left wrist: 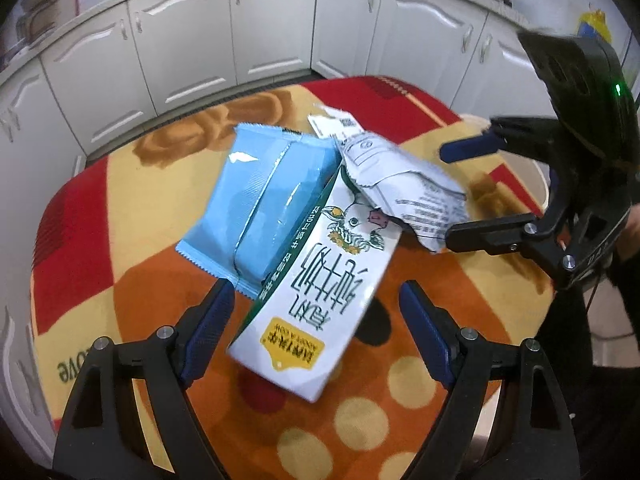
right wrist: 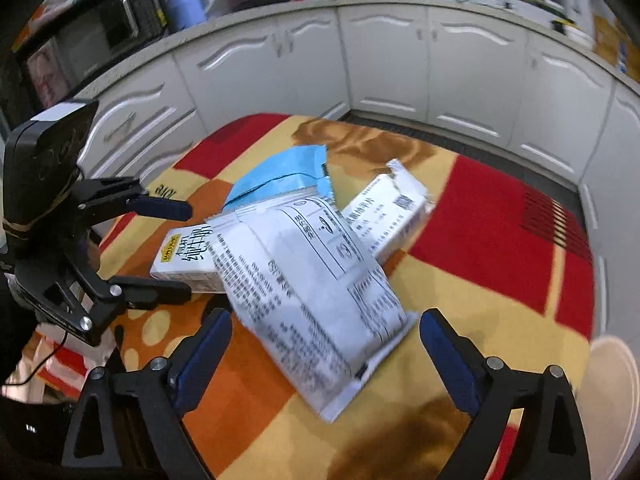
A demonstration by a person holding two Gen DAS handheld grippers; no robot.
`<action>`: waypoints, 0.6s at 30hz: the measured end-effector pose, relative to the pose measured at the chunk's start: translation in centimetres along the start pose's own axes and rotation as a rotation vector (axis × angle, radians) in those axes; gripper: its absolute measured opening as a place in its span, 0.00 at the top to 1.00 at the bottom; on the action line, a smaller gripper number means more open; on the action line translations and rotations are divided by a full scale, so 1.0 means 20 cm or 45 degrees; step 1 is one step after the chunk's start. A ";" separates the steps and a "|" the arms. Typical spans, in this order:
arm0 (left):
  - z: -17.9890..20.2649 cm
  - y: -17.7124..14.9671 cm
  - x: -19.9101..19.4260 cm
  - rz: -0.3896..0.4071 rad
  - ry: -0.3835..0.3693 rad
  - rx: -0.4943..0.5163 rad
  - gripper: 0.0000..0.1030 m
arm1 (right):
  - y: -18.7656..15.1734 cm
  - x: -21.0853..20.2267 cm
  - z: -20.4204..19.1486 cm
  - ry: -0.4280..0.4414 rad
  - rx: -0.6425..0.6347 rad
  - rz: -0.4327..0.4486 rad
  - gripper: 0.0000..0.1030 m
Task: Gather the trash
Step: 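Grasp the white milk carton with the left tool while the right tool grasps the white sachet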
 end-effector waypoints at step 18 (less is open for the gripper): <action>0.02 -0.07 -0.04 0.036 -0.034 -0.200 0.42 | -0.16 -0.10 0.05 0.129 0.246 0.161 0.39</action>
Point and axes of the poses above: each gripper's, at about its wrist camera, not at the fingertips, and x roughly the way its jaws point, z to its right, y to its top, the point moved 5 cm from there along x, roughly the way its jaws point, and after that the axes turned 1 degree about -x, right-handed, at the moved point
